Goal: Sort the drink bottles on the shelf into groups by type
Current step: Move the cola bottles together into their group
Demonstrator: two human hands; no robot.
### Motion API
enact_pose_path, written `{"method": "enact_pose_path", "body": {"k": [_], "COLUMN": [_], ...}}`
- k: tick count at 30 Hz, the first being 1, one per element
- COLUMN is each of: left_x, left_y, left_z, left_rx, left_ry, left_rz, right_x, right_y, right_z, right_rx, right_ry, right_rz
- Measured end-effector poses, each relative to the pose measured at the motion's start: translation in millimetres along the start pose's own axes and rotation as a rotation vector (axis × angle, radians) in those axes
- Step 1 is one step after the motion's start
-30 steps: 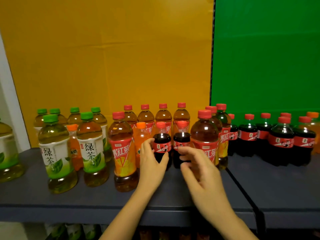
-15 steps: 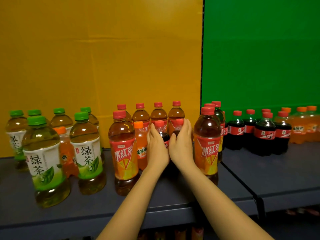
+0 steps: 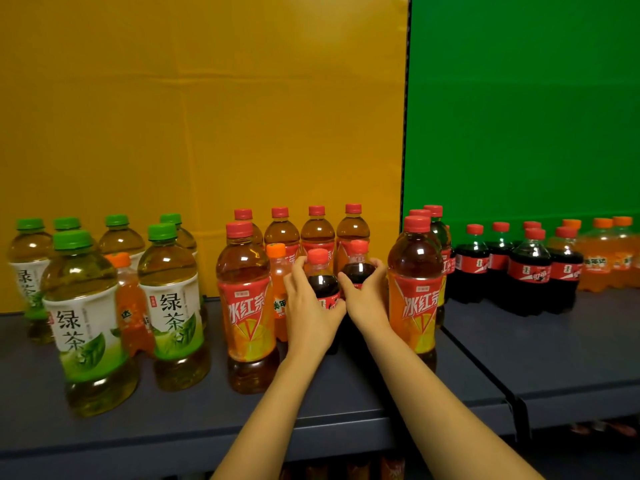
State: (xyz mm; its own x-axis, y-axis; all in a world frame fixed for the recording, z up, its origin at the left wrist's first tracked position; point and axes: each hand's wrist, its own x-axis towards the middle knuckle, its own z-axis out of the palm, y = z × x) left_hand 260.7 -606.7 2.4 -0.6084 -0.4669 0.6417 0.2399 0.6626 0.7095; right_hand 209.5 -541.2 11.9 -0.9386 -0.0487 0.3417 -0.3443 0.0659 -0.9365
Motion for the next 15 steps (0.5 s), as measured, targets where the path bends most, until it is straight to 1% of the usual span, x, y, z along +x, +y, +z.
{"method": "enact_pose_path", "body": {"k": [3, 6, 9, 15], "left_x": [-9, -19, -28, -46], "left_y": [-5, -6, -4, 3], "left_z": [-4, -9, -16, -29], "left_rx": [-0.122, -0.165, -0.22, -0.321], "left_ry": [0.006, 0.032, 0.043, 0.03], "left_rz": [-0.023, -0.046, -0.026, -0.01], "right_x": [-8, -16, -27, -48], "right_y": [-2, 3, 6, 12], "right_z": [-3, -6, -8, -11], "right_rx": [0.014, 0.016, 0.035, 0.115], "right_ry": [-0.021, -0.04, -0.079, -0.069], "right_rz": [-0.033, -0.074, -0.092, -0.104]}}
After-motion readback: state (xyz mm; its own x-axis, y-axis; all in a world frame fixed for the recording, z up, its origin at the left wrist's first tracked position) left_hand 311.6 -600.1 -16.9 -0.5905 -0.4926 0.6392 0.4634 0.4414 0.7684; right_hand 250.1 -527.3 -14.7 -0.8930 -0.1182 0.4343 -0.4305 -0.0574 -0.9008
